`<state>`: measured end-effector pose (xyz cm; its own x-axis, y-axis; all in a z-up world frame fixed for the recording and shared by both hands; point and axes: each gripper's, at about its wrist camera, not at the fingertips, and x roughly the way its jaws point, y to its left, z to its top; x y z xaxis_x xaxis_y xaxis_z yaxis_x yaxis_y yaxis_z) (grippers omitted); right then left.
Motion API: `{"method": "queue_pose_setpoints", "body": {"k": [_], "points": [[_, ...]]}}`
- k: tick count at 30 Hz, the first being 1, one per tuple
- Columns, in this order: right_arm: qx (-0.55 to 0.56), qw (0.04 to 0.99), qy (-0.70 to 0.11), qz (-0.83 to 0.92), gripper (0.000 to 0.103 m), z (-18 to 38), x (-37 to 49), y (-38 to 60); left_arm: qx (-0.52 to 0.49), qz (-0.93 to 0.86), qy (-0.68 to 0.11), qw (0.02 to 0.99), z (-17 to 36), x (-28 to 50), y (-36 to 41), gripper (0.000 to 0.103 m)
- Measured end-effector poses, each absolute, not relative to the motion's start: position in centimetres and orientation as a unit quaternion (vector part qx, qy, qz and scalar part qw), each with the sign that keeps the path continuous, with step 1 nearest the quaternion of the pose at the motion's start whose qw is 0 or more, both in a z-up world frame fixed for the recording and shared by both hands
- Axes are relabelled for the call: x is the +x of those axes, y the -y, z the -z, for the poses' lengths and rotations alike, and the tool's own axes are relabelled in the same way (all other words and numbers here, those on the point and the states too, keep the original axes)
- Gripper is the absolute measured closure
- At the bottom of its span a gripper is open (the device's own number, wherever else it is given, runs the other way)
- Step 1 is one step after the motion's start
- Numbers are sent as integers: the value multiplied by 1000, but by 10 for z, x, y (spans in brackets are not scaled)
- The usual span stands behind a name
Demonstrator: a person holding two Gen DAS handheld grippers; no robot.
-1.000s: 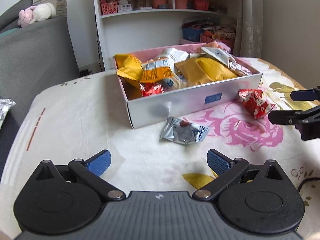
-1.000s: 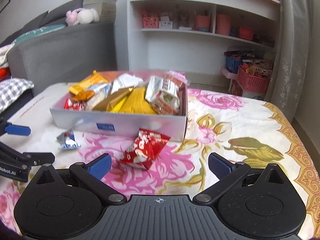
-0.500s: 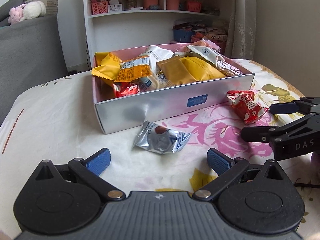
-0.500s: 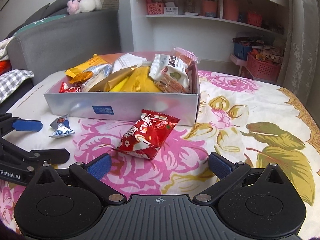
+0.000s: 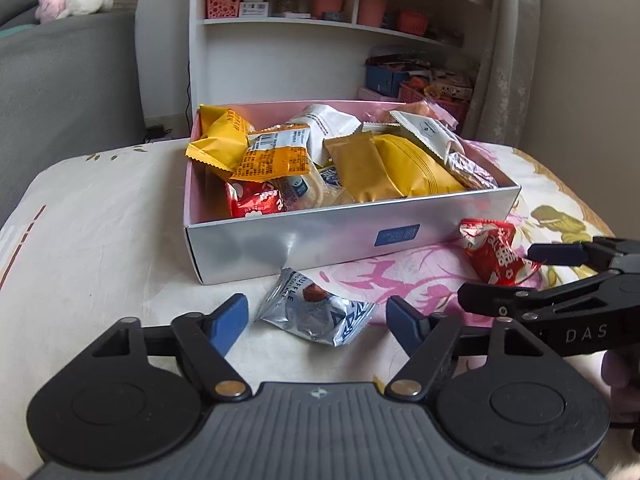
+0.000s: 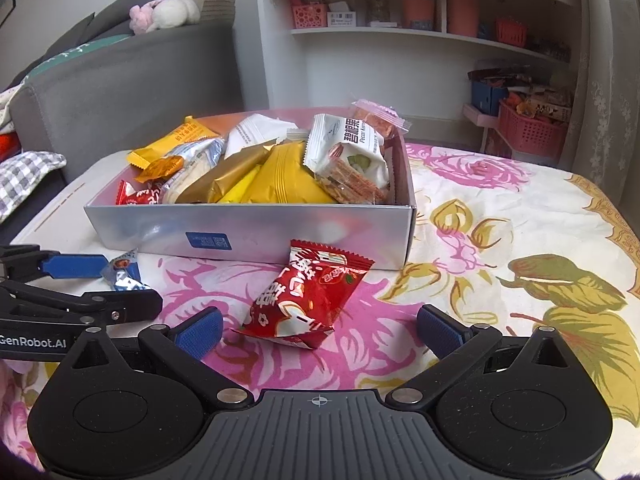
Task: Organize snacks
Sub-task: 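Grasp silver wrapper with left tool while right tool grasps red pack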
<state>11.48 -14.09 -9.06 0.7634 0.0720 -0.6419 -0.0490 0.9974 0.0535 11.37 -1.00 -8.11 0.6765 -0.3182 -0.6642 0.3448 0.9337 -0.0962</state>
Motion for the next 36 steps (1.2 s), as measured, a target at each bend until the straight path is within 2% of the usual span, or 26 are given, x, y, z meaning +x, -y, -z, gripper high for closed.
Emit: {"method": "queue_pose_setpoints", "body": {"k": [7, 12, 15, 17, 19, 28, 36], "points": [[18, 940, -339, -27, 3, 87, 115, 137, -10, 169, -366, 915, 76, 114, 10, 51], [23, 940, -339, -23, 16, 84, 117, 139, -22, 168, -374, 912, 74, 116, 9, 58], [26, 939, -343, -20, 35, 84, 118, 141, -21, 170, -375, 911, 72, 115, 9, 61], [27, 939, -343, -18, 54, 82, 118, 142, -22, 173, -378, 909, 72, 116, 10, 66], [32, 938, -346, -18, 64, 81, 118, 144, -22, 176, -380, 908, 71, 115, 10, 68], [52, 934, -354, -20, 66, 72, 117, 148, -22, 190, -389, 901, 66, 112, 10, 73], [75, 930, -358, -30, 67, 65, 112, 148, -31, 202, -392, 897, 58, 106, 7, 74]]}}
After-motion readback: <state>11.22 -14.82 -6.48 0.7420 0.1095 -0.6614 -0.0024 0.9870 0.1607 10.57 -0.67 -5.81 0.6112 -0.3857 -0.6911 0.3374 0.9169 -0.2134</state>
